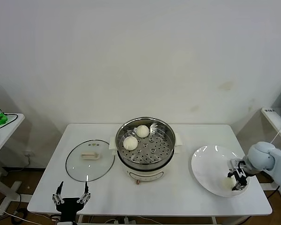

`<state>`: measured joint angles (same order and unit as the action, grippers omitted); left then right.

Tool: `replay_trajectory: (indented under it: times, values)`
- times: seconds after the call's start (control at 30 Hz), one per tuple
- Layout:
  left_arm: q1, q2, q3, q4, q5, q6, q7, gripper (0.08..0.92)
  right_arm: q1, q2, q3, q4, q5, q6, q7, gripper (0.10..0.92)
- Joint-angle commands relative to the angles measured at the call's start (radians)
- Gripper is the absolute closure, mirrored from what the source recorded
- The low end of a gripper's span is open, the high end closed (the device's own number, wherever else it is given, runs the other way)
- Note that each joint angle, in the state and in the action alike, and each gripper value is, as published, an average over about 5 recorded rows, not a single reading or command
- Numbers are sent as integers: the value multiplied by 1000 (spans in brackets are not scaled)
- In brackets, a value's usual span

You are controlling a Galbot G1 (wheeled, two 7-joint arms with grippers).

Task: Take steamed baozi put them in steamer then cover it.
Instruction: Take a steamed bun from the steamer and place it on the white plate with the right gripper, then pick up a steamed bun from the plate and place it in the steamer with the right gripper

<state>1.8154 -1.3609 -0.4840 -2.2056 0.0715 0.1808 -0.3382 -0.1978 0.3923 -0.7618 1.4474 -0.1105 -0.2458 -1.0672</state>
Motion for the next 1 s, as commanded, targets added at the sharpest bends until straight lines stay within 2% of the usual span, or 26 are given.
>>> replay_trajectory:
  times: [0.03,0.23,0.47,0.8,1.0]
  values:
    - [0,0,1,-2,1,0,0,177,5,-3,3,6,4,0,0,512]
    - [0,6,-1,-4,-2,-1,0,177,108,-14,-6,4,15,12,2,529]
    - [2,12,-1,-5,-8,-4,1,177,397,25,-74,-58,49,43,-10,525]
    - [3,18,-5,-1,-41,4,3,177,792,242,-294,-44,100,46,-1,522]
    - [-4,12,-11,7,-42,6,3,177,871,408,-354,14,141,36,14,518]
